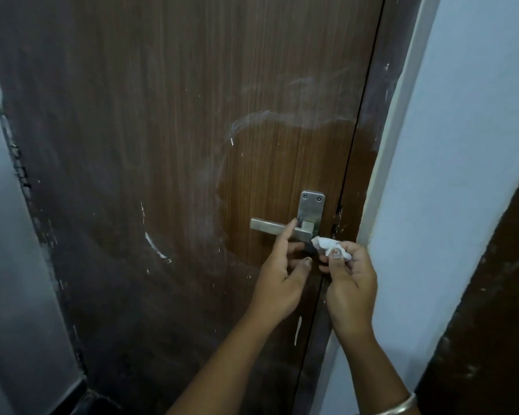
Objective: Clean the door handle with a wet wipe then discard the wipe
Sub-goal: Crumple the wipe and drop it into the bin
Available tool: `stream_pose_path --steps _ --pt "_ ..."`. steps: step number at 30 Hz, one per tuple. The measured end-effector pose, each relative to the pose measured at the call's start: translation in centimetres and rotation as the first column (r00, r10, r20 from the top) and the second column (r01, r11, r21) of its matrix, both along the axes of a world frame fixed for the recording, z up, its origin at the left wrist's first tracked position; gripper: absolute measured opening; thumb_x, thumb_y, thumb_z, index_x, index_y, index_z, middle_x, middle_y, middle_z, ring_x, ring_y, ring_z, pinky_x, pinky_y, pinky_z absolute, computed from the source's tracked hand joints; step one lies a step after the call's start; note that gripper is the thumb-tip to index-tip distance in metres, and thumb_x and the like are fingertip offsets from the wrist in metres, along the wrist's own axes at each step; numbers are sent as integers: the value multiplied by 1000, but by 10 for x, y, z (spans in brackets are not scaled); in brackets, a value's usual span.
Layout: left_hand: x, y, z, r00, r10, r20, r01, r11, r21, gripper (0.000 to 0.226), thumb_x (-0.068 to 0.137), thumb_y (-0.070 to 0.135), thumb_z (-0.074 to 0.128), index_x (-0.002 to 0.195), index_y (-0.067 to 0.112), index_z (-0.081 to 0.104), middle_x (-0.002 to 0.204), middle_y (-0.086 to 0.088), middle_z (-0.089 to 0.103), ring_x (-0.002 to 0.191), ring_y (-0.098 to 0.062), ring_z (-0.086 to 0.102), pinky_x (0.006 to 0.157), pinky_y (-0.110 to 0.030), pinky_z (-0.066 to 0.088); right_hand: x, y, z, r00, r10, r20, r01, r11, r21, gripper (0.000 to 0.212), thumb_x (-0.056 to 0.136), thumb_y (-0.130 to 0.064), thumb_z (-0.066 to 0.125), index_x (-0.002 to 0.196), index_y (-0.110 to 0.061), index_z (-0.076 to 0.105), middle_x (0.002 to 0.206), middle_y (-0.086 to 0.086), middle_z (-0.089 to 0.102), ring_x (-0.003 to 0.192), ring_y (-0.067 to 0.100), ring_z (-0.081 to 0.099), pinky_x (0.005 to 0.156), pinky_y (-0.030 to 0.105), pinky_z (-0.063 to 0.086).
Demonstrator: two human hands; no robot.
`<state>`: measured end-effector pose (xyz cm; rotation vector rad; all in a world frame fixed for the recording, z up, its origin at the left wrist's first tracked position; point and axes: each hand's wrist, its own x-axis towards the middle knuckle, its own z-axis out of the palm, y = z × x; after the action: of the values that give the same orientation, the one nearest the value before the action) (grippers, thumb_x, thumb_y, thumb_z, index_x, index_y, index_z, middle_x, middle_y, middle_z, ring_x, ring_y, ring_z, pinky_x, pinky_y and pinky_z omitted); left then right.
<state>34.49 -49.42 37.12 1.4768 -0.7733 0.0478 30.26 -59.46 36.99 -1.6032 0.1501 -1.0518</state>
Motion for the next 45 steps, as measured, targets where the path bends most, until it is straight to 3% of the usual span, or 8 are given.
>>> stream_pose_path --steps 5,8,16,22,29,33,39,45 --pt "-20 3 2 990 -19 142 1 991 131 45 91 7 53 130 28 49 124 6 51 110 0 52 92 -17 45 -41 -3 6 978 206 -38 -207 978 0 20 94 -9 48 94 -24 61 87 -8 69 81 7 65 66 15 52" --pt "-35 3 0 985 42 167 -67 988 142 18 89 12 59 104 12 67 102 5 57 92 -3 55 78 -12 45 -63 -9 8 977 206 -56 -202 977 68 19 93 -9 49 95 -23 62 85 -8 70 78 6 66 65 15 52" --pt "-97 -15 -13 956 -212 -204 210 977 -30 20 87 5 57 97 22 60 65 -4 65 57 -13 61 53 -24 49 -136 -15 -12 981 -100 -165 61 973 -224 21 86 -11 62 93 -31 65 104 0 55 87 -5 56 69 8 47" --pt "-141 -32 -23 793 -412 -450 435 899 -55 20 83 2 57 84 21 63 74 -11 71 59 -15 65 54 -26 52 -203 -20 -29 936 -260 -237 152 907 -394 34 74 -2 71 102 -20 66 111 -8 53 97 -4 55 77 9 48" --pt "-197 -51 -52 544 -621 -564 696 709 -111 36 82 -10 54 107 15 57 82 -8 72 72 -18 69 64 -27 57 -291 -24 -60 803 -513 -302 310 794 -524 30 81 -7 66 110 -17 62 94 -14 63 81 -4 58 71 3 43" --pt "-253 -70 -83 528 -669 -523 807 587 65 12 83 2 64 91 10 64 70 -5 70 60 -14 66 57 -22 55 -364 -27 -88 694 -598 -401 374 775 -509 22 87 -15 60 107 -23 56 77 -10 63 62 7 59 50 23 47" --pt "-351 -103 -140 508 -686 -520 859 444 254 11 80 12 70 75 9 61 64 -4 64 56 -7 61 52 -18 50 -479 -25 -129 528 -693 -492 428 717 -550 16 85 -6 63 100 -11 66 95 0 62 85 9 57 72 15 43" --pt "-439 -115 -187 378 -688 -620 923 222 316 21 84 9 66 75 12 47 59 -10 61 48 -13 62 47 -27 53 -568 -12 -173 409 -692 -594 542 708 -452 20 83 -6 67 102 -14 67 84 -3 65 71 6 59 63 14 46"
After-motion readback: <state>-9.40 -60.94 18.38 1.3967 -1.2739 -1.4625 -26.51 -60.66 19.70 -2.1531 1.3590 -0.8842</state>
